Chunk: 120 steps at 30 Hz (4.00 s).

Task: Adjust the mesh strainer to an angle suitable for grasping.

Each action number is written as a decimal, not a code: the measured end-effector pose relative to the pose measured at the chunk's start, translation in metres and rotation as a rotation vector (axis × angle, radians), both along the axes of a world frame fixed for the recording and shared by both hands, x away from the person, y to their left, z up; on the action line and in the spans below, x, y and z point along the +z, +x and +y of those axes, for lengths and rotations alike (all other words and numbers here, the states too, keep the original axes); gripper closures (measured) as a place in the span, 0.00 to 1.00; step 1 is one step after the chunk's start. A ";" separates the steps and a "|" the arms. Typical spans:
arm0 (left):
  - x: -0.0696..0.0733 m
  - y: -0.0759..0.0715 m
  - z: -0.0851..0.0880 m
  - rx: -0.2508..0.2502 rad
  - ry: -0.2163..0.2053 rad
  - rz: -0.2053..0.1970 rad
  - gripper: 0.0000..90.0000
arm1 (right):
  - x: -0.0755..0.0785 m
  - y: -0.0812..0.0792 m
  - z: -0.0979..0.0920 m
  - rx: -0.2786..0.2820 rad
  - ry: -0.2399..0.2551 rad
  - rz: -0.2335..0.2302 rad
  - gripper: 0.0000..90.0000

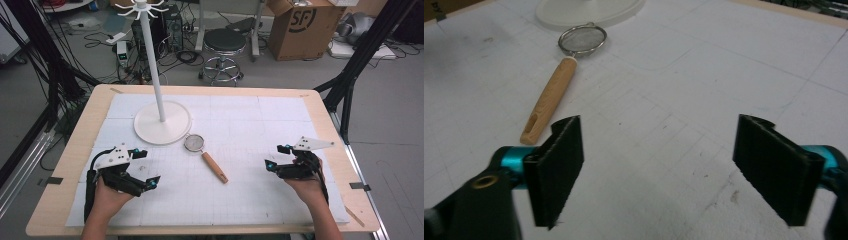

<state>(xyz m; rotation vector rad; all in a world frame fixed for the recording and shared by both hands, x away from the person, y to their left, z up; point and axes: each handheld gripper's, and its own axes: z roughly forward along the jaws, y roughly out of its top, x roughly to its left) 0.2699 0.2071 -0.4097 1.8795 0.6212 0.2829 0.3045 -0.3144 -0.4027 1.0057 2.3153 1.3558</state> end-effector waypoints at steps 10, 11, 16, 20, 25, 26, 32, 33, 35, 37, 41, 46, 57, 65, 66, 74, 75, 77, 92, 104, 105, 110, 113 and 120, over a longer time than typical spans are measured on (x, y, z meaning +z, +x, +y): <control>-0.001 -0.002 0.010 0.021 -0.014 0.000 0.02 | -0.006 0.016 0.054 0.093 -0.032 0.056 0.28; -0.001 -0.002 0.009 0.018 -0.010 0.000 0.02 | -0.006 0.016 0.054 0.093 -0.032 0.056 0.28; 0.000 -0.003 0.009 0.015 -0.007 -0.007 0.02 | -0.011 0.026 0.090 0.148 -0.083 0.081 0.28; 0.000 -0.003 0.010 0.018 -0.007 -0.005 0.02 | -0.016 0.030 0.116 0.197 -0.119 0.092 0.29; 0.000 -0.003 0.011 0.019 -0.008 -0.005 0.02 | -0.025 0.033 0.141 0.247 -0.140 0.138 0.32; 0.000 -0.003 0.011 0.019 -0.012 -0.005 0.02 | -0.029 0.033 0.150 0.266 -0.162 0.142 0.34; -0.001 -0.003 0.013 0.021 -0.010 -0.003 0.02 | -0.042 0.031 0.163 0.280 -0.243 0.189 0.47; -0.001 -0.003 0.012 0.021 -0.014 0.000 0.02 | -0.042 0.028 0.165 0.266 -0.255 0.177 0.50; -0.001 -0.003 0.011 0.018 -0.011 0.000 0.02 | -0.040 0.025 0.167 0.260 -0.285 0.151 0.63; -0.001 -0.003 0.010 0.012 -0.009 0.003 0.02 | -0.040 0.025 0.167 0.255 -0.290 0.144 0.63; -0.001 -0.003 0.009 0.006 -0.013 0.001 0.02 | -0.041 0.025 0.166 0.248 -0.273 0.162 0.65; -0.001 -0.003 0.010 0.009 -0.019 0.003 0.02 | -0.041 0.021 0.169 0.229 -0.298 0.129 0.64; -0.001 -0.003 0.010 0.006 -0.019 0.001 0.02 | -0.040 0.020 0.168 0.266 -0.303 0.138 0.78; 0.000 -0.003 0.012 0.013 -0.023 0.001 0.02 | -0.040 0.019 0.167 0.346 -0.284 0.164 0.78; 0.000 -0.003 0.012 0.012 -0.023 0.001 0.02 | -0.040 0.016 0.170 0.388 -0.279 0.162 0.78; 0.000 -0.003 0.009 0.005 -0.018 0.000 0.02 | -0.041 0.004 0.187 0.554 -0.249 0.164 0.78; 0.000 -0.003 0.009 0.004 -0.016 0.001 0.02 | -0.042 0.001 0.193 0.579 -0.259 0.157 0.78; 0.000 -0.003 0.009 0.002 -0.016 0.001 0.02 | -0.041 -0.002 0.196 0.588 -0.265 0.143 0.78; -0.002 -0.002 0.010 0.004 -0.012 0.007 0.02 | -0.041 -0.004 0.176 0.472 -0.313 0.085 0.56; -0.003 -0.001 0.009 0.002 -0.011 0.011 0.02 | -0.044 0.022 0.156 0.296 -0.251 0.125 0.53; -0.004 -0.001 0.009 0.002 -0.010 0.012 0.02 | -0.044 0.024 0.155 0.286 -0.245 0.124 0.52; -0.004 -0.001 0.009 0.004 -0.014 0.012 0.02 | -0.046 0.037 0.152 0.226 -0.204 0.139 0.46; -0.004 -0.001 0.010 0.006 -0.011 0.013 0.02 | -0.047 0.042 0.149 0.195 -0.189 0.140 0.46; -0.004 -0.001 0.009 0.003 -0.012 0.016 0.02 | -0.044 0.045 0.142 0.130 -0.183 0.149 0.40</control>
